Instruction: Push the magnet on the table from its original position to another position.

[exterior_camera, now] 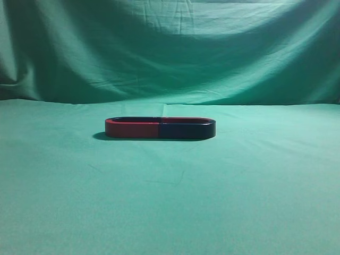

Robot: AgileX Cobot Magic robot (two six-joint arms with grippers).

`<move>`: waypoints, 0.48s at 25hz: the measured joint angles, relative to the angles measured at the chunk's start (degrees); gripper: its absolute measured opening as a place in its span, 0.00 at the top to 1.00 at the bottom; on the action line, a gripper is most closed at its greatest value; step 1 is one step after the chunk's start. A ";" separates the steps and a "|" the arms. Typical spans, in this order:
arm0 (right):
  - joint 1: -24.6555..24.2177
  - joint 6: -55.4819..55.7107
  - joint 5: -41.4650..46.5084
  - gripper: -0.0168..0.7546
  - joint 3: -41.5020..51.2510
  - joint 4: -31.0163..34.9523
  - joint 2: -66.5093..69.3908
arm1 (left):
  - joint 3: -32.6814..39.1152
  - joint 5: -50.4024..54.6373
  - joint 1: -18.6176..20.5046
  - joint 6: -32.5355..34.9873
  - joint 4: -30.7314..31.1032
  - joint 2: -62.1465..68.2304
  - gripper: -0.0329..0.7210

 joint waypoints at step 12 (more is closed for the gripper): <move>-0.05 0.20 3.74 0.98 2.17 0.20 -0.22 | 0.00 0.00 0.00 0.00 0.00 0.00 0.46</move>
